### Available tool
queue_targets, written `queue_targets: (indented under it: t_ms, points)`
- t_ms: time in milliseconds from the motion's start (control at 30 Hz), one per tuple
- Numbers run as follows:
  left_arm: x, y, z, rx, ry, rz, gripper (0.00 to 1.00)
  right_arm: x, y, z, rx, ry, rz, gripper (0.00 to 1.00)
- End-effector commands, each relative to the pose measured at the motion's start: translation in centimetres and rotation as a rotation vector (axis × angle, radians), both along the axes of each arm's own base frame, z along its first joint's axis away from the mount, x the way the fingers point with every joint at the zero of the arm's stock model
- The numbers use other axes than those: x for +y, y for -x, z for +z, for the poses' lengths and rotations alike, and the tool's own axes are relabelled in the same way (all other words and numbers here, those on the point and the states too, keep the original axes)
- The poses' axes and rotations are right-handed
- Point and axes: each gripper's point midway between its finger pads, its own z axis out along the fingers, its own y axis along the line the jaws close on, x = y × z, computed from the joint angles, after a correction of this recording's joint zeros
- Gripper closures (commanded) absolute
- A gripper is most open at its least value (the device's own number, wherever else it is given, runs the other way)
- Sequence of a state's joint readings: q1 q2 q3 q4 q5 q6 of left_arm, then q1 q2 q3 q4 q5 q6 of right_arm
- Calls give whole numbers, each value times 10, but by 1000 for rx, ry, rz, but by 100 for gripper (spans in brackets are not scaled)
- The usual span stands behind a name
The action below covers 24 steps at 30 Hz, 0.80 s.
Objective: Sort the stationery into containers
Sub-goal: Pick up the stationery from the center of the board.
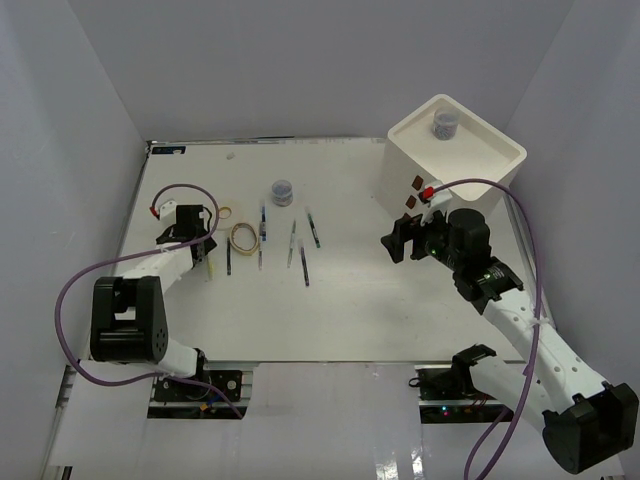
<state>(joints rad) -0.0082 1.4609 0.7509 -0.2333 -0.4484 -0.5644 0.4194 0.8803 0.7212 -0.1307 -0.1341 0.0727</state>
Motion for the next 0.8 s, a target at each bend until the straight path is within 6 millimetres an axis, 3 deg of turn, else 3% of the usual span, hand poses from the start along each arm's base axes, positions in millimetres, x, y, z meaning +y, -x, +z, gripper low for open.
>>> queue_targets:
  t_ms: [0,167,233,367,433,500,533,567,700,767]
  points:
    - [2,-13,18,-54,2,7,32,3,-5,7,-40,-5,7,10]
    - [-6,-17,38,-75,19,-59,46,2,-5,6,-49,11,10,10]
    - [-11,-20,62,-118,9,-128,49,3,-4,3,-37,19,26,10]
    - [-49,-25,105,-204,50,-395,51,18,5,7,-33,1,121,10]
    - [-88,-20,119,-215,85,-573,51,25,9,6,-28,2,158,10]
    - [-114,-18,134,-221,32,-711,51,33,14,8,-26,1,197,10]
    - [-145,-9,138,-217,17,-820,51,36,15,7,-18,5,207,10]
    - [-159,-7,149,-232,-22,-897,51,39,15,8,-15,5,217,10]
    - [-235,22,171,-286,-12,-1225,51,57,20,30,-28,-6,274,10]
    - [-257,33,182,-306,-23,-1350,51,66,25,36,-35,-5,309,10]
